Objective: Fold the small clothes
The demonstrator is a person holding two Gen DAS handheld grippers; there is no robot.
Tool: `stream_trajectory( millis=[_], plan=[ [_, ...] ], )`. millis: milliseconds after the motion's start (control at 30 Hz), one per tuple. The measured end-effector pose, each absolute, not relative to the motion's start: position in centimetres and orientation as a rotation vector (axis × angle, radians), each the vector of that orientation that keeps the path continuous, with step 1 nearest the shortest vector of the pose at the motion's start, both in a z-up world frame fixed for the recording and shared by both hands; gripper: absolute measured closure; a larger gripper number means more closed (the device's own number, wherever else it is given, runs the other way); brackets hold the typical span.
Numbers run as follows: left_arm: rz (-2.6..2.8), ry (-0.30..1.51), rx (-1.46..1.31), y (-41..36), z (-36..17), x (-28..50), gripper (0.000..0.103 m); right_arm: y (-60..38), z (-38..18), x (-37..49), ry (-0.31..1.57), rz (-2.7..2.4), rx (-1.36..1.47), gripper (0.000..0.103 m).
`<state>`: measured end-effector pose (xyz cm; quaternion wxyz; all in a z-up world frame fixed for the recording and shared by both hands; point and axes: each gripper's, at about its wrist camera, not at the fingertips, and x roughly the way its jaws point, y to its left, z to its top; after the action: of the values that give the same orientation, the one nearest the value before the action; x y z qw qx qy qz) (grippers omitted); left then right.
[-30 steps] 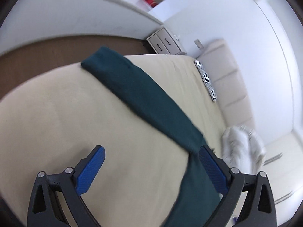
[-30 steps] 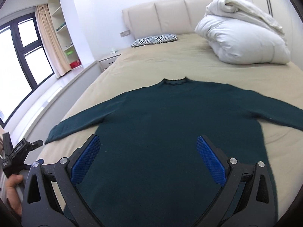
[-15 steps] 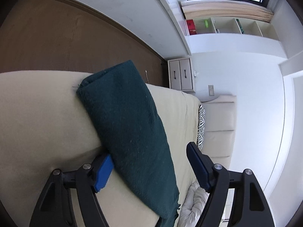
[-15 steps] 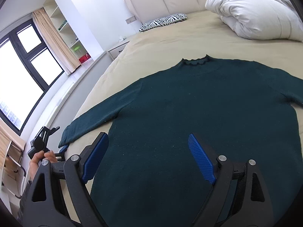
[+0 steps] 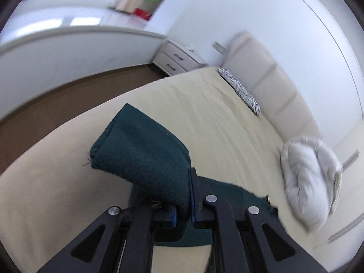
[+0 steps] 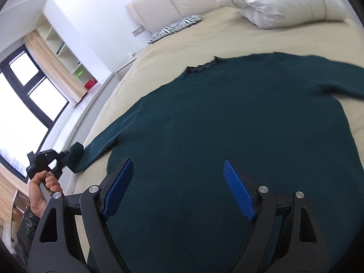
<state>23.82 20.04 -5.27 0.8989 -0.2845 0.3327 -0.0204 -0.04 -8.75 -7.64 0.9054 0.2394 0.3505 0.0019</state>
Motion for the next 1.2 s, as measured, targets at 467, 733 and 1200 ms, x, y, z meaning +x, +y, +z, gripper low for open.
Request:
stream_trajectory(
  millis=[467, 733, 1200],
  plan=[
    [-0.256, 0.763, 0.387, -10.7, -13.0, 19.3, 0.059, -20.4, -9.7, -1.6, 0.688, -0.140, 0.655, 0.025],
    [-0.249, 0.803, 0.229, -5.2, -11.3, 17.7, 0.020, -21.7, -9.9, 3.6, 0.749, -0.059, 0.696, 0.023],
    [-0.196, 0.827, -0.299, 10.9, -9.8, 14.7, 0.021, -13.3, -14.1, 20.3, 1.041, 0.193, 0.804, 0.034]
  ],
)
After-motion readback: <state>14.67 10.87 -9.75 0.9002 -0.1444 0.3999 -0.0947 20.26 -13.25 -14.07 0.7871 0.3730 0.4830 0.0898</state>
